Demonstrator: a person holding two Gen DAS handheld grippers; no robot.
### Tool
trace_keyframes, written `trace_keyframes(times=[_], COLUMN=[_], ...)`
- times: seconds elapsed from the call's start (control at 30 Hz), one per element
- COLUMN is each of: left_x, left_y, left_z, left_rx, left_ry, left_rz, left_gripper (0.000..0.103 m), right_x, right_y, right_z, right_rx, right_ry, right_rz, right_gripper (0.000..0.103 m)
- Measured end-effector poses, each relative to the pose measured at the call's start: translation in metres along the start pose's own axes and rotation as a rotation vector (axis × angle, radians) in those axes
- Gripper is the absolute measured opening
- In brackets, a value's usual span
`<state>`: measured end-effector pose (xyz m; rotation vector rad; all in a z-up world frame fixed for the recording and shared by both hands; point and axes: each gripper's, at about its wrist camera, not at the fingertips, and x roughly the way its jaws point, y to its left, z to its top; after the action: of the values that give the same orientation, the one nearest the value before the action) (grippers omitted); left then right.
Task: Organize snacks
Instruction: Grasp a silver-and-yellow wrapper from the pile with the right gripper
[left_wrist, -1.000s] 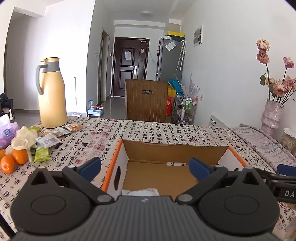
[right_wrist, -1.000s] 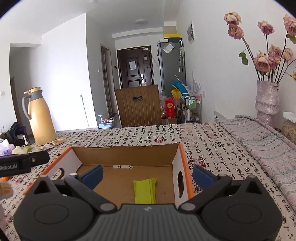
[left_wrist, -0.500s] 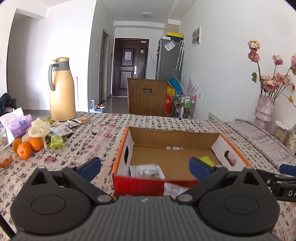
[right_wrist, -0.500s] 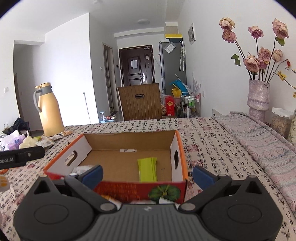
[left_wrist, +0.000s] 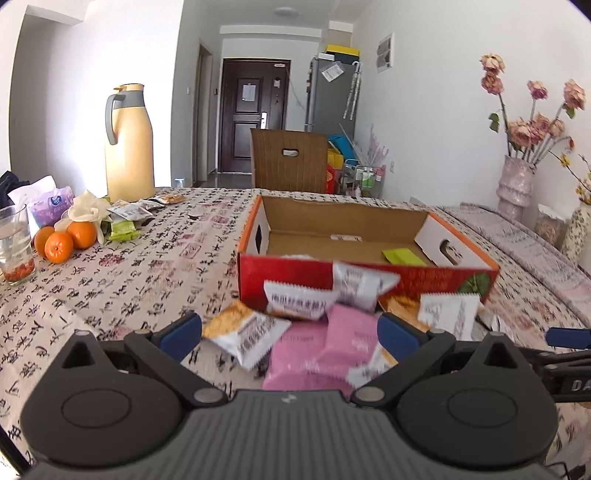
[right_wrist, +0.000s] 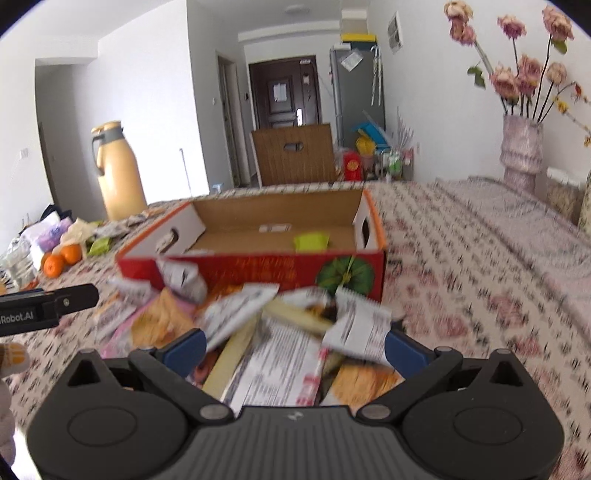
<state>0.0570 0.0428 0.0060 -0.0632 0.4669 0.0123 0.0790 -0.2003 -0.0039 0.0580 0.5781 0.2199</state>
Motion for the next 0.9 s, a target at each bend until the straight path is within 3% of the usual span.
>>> trace_keyframes(times=[0.47,0.57,0.63,0.7,0.77,0.9], left_x=[0.002,0.003,0.002,0.002,0.002,0.001], left_y=[0.001,0.003,0.002,0.002,0.002,-0.003], left_z=[-0.012,-0.012,-0.012,-0.012,-0.012,-0.011], left_rx=[0.003,-0.001,-0.002,-0.001,0.000,0.008], left_ry=[0.033,0.037,0.037,0.036,0.036,0.037], left_rz=[-0.016,-0.017,-0.018,-0.019,-0.020,-0.025], left_gripper=[0.103,0.103,0.103,0.103,0.103,0.103], right_x=[0.025,0.025,0.025,0.023,0.021,0.012], right_y=[0.015,0.014,0.014,0.014,0.010,0.006], right_z=[-0.026,-0.025,-0.025,-0.025,-0.024,-0.023], right_rx=[0.036,0.040,0.029,0.021,0.028,0.026], right_ry=[0.100,0.099,0.101,0.097,0.096,0.057], right_rz=[0.013,0.028,0.041,0.053,0.071,0.073], right_gripper=[0.087,0.073,0.070,0.051,0.039,0.033])
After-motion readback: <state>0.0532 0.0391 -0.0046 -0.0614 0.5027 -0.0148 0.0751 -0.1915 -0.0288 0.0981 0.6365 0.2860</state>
